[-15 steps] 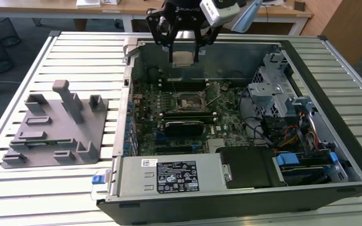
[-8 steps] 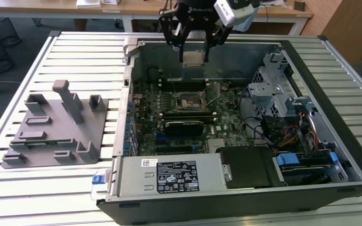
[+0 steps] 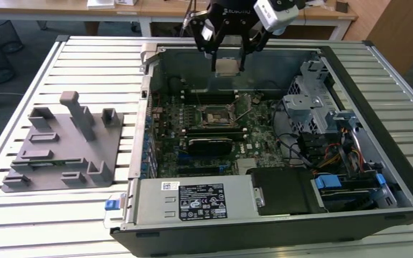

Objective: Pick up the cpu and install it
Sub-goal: 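Place the cpu into insertion slot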

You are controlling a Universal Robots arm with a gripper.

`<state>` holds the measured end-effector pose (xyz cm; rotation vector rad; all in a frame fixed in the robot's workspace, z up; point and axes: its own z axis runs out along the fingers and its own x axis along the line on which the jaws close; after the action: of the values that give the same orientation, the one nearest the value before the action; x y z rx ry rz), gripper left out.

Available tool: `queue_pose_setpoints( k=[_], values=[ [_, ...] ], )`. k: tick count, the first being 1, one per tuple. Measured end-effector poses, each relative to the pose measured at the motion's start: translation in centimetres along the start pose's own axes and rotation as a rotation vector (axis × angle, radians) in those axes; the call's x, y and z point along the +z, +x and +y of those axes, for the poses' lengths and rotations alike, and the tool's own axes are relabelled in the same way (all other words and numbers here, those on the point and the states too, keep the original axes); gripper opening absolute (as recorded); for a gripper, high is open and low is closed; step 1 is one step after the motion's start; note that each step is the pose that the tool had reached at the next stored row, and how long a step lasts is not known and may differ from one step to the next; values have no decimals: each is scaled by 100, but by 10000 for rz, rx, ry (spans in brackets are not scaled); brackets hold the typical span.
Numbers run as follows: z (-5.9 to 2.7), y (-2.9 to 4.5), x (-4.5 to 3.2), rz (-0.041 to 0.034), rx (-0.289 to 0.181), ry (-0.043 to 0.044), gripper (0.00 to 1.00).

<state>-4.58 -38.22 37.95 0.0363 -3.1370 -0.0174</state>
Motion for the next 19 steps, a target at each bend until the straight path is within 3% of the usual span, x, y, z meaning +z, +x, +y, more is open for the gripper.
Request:
queue_pose_setpoints(
  k=[6, 19],
  values=[
    [0, -18, 0, 0, 115, 21, 54],
    [0, -19, 13, -21, 1914, 58, 54]
  ],
)
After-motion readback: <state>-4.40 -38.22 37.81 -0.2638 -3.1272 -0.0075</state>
